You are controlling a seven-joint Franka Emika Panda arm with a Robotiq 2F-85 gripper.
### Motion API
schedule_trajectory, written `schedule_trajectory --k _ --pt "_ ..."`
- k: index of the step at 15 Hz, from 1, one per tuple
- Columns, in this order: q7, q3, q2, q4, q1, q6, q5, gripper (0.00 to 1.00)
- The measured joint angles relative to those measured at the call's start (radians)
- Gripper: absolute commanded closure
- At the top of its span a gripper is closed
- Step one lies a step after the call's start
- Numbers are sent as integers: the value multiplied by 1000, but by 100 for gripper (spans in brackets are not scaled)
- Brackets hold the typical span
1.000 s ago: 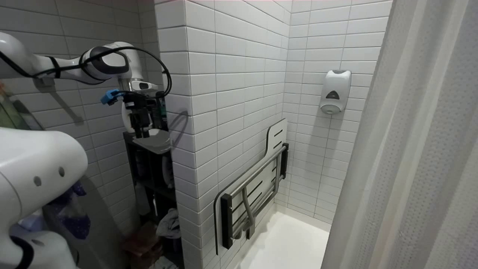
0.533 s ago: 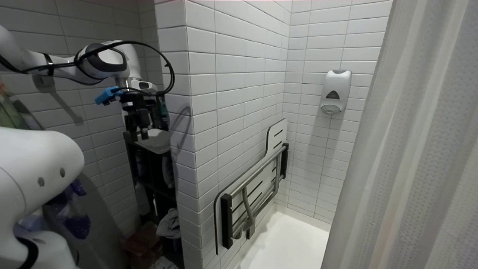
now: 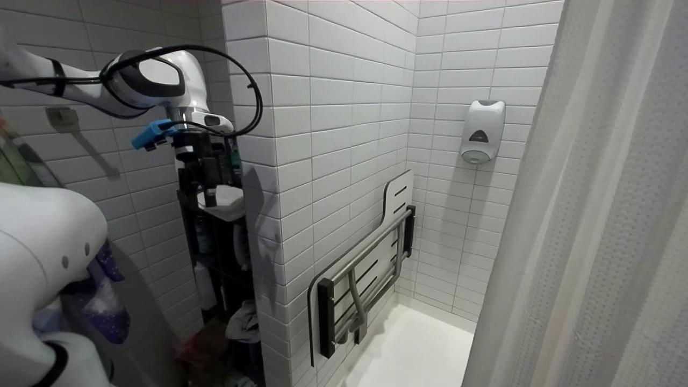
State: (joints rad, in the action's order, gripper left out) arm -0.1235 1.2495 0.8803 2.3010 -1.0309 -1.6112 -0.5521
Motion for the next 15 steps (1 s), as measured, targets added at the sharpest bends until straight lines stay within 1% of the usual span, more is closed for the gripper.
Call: schedule_trajectory --k 3,6,8,12,15 --pt "-22 -111 -67 96 114 -43 73 0" --pt "-81 -249 -136 175 232 -75 147 0" --pt "-132 -354 -181 215 314 -85 201 0" --pt "-256 -586 -255 276 486 -98 302 0" --pt "-370 -748 -304 309 606 -140 357 0"
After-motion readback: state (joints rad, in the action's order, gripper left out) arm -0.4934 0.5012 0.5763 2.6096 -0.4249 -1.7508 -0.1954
